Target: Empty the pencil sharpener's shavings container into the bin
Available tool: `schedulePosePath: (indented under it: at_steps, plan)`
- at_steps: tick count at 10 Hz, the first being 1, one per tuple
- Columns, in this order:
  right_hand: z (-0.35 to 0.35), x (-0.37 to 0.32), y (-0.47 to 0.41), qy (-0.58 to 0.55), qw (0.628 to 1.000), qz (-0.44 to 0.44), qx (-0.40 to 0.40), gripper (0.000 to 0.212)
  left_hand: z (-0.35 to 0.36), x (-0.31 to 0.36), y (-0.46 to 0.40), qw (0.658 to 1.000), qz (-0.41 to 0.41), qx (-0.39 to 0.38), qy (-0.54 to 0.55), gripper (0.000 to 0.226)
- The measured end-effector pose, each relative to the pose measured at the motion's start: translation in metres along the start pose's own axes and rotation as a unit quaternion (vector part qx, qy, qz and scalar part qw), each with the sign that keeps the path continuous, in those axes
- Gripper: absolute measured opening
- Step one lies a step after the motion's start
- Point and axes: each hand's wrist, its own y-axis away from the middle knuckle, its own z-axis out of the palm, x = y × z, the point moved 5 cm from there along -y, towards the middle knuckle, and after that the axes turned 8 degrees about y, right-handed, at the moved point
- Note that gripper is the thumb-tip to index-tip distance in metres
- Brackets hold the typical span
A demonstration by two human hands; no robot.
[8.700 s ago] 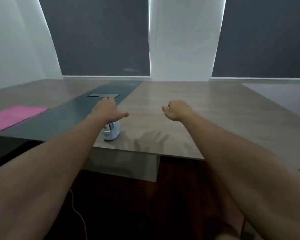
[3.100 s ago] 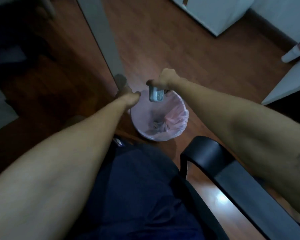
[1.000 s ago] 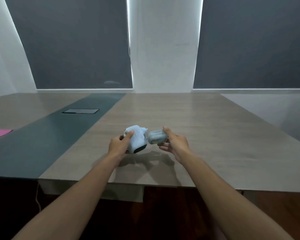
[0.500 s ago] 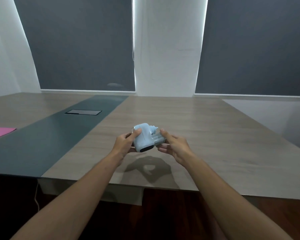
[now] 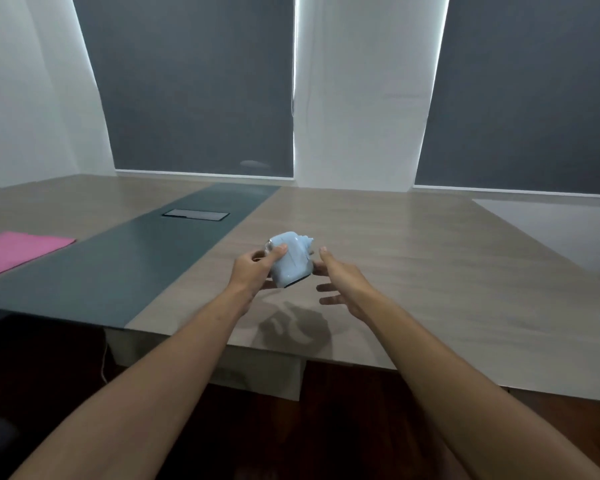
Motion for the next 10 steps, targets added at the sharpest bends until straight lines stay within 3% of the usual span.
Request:
schedulePosePath:
  at_steps: [1, 2, 4, 8, 9, 10]
  plan:
    - [0.018, -0.007, -0.001, -0.003, 1.000, 0.002, -0.020, 0.053, -0.019, 0.007, 0.006, 0.999, 0.024, 0.039, -0.022, 0.028]
    - [0.035, -0.009, -0.003, 0.007, 0.999, 0.001, -0.044, 0.056, -0.050, 0.015, 0.009, 0.987, 0.055, 0.102, -0.113, 0.051]
    - [0.053, -0.010, -0.004, 0.012, 0.999, 0.002, -0.052, 0.055, -0.118, 0.015, 0.023, 0.943, 0.076, 0.227, -0.230, 0.057]
    - [0.033, 0.007, -0.007, 0.034, 0.999, 0.021, 0.015, 0.050, -0.147, 0.002, 0.029, 0.929, 0.061, 0.231, -0.284, 0.065]
    - [0.014, 0.013, -0.006, 0.137, 0.987, -0.029, 0.082, 0.049, -0.140, 0.004, 0.030, 0.916, 0.093, 0.239, -0.309, 0.086]
    - [-0.010, 0.020, 0.000, 0.265, 0.945, -0.087, 0.168, 0.043, -0.113, 0.023, 0.033, 0.877, 0.172, 0.248, -0.373, 0.093]
